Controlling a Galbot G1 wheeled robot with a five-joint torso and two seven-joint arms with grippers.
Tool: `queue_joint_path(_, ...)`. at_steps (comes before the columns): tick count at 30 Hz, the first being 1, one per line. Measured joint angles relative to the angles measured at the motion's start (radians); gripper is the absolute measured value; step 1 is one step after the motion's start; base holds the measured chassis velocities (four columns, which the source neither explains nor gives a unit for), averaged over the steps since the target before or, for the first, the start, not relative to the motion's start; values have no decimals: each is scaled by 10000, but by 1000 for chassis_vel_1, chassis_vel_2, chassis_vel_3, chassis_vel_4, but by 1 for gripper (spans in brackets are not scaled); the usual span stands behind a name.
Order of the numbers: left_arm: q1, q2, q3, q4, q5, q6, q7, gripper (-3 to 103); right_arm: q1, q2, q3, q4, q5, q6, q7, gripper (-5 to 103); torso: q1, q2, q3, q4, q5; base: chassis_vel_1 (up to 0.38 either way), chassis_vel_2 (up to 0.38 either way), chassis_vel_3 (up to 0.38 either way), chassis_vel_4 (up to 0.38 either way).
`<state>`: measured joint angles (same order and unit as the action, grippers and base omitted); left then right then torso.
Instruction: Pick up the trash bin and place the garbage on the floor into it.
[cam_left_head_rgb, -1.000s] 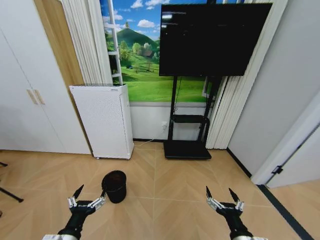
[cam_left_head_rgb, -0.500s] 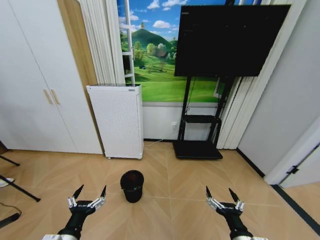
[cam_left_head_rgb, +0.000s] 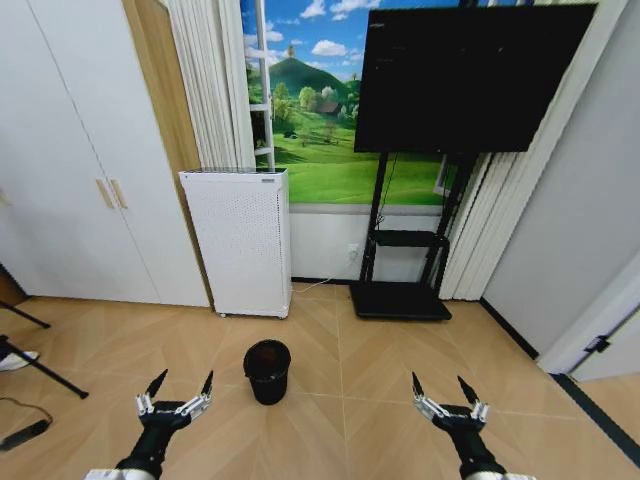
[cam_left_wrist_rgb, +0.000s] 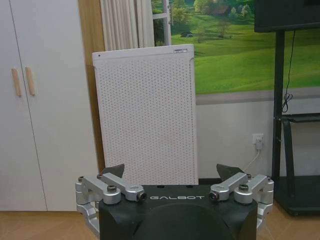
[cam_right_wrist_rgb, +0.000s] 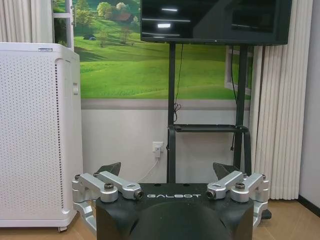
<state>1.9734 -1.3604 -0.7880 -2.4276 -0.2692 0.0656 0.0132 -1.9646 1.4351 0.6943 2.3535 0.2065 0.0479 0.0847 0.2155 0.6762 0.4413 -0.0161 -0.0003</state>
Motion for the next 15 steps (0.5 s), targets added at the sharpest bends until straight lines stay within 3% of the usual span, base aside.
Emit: queue_joint_path(15,0,0,0,0,0,-1,0,100,0,0,0,-1,0,0,0,100,1,0,0,0,4,-22,-26,21,25)
